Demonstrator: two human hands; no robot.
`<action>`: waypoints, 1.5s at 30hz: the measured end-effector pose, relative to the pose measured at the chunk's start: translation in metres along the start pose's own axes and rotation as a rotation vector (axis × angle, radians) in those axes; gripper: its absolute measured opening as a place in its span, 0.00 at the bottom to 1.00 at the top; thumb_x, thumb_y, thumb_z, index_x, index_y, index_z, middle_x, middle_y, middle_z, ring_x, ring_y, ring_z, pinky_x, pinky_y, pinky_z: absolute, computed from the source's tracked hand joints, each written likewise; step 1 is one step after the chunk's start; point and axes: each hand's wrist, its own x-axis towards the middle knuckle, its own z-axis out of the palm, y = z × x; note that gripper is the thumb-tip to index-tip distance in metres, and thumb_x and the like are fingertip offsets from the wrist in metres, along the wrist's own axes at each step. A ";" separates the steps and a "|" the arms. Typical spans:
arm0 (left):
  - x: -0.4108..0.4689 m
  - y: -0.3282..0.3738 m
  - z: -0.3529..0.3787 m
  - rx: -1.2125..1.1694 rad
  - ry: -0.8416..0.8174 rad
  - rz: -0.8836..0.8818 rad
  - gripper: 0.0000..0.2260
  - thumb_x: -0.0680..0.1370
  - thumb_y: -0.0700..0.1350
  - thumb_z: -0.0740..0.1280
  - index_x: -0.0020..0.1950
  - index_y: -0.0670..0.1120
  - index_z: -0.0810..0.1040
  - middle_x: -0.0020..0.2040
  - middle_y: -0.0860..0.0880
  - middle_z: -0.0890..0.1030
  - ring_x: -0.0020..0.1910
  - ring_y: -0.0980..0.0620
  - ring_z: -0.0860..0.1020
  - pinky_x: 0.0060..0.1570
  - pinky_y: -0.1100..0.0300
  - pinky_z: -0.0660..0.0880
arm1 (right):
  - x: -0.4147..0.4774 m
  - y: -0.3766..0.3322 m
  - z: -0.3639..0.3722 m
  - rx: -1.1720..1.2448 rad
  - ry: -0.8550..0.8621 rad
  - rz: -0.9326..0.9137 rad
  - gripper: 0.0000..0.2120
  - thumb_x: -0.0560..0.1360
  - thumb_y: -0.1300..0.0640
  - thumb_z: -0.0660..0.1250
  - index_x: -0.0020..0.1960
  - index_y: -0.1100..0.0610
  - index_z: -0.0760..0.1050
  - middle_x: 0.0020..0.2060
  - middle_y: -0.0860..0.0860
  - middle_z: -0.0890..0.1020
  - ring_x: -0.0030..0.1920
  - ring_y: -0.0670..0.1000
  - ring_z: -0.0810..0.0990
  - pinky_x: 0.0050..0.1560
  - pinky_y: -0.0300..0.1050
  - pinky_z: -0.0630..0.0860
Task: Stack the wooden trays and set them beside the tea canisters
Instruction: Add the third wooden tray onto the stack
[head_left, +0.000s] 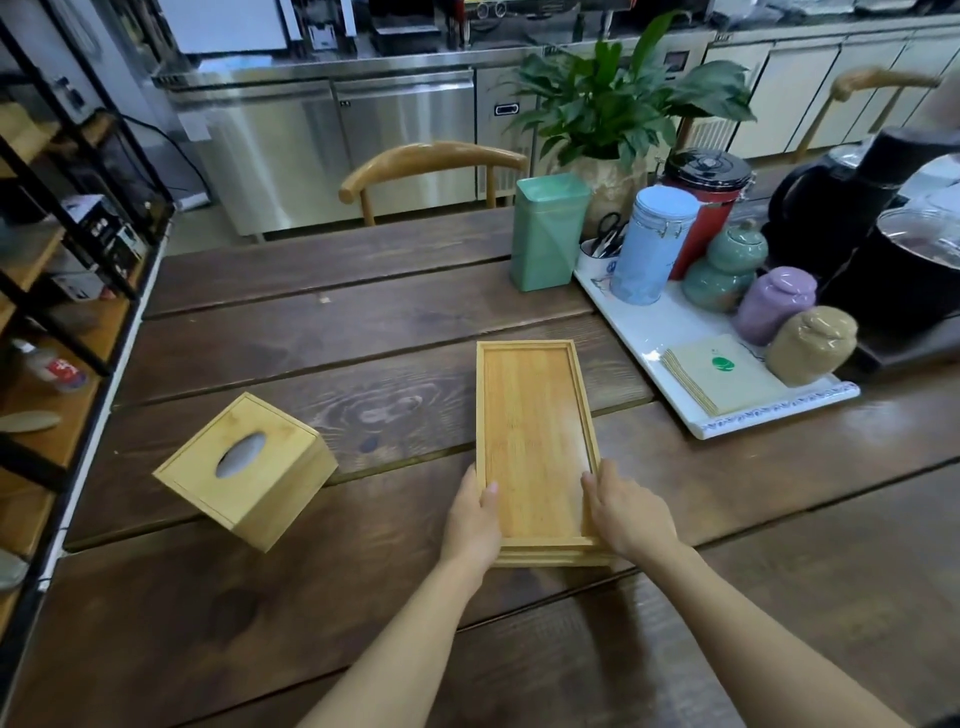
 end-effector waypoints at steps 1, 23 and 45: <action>-0.001 -0.001 0.001 0.000 -0.007 -0.002 0.16 0.82 0.46 0.51 0.70 0.52 0.66 0.62 0.54 0.74 0.56 0.56 0.70 0.55 0.61 0.65 | 0.001 0.001 0.000 -0.009 -0.001 -0.003 0.17 0.80 0.48 0.46 0.53 0.61 0.64 0.48 0.63 0.81 0.49 0.64 0.79 0.43 0.52 0.70; -0.010 0.003 -0.002 -0.082 -0.030 -0.051 0.17 0.83 0.44 0.51 0.72 0.54 0.64 0.68 0.51 0.72 0.65 0.51 0.69 0.62 0.57 0.64 | -0.001 0.009 0.010 0.058 0.072 0.013 0.20 0.79 0.48 0.50 0.51 0.64 0.70 0.48 0.64 0.81 0.49 0.65 0.78 0.49 0.55 0.73; -0.020 -0.033 -0.030 0.257 -0.233 0.289 0.17 0.69 0.49 0.74 0.52 0.66 0.72 0.76 0.52 0.56 0.75 0.52 0.56 0.73 0.47 0.57 | -0.032 0.043 0.006 0.556 -0.068 -0.320 0.19 0.67 0.49 0.72 0.56 0.41 0.72 0.70 0.50 0.63 0.69 0.49 0.65 0.61 0.43 0.71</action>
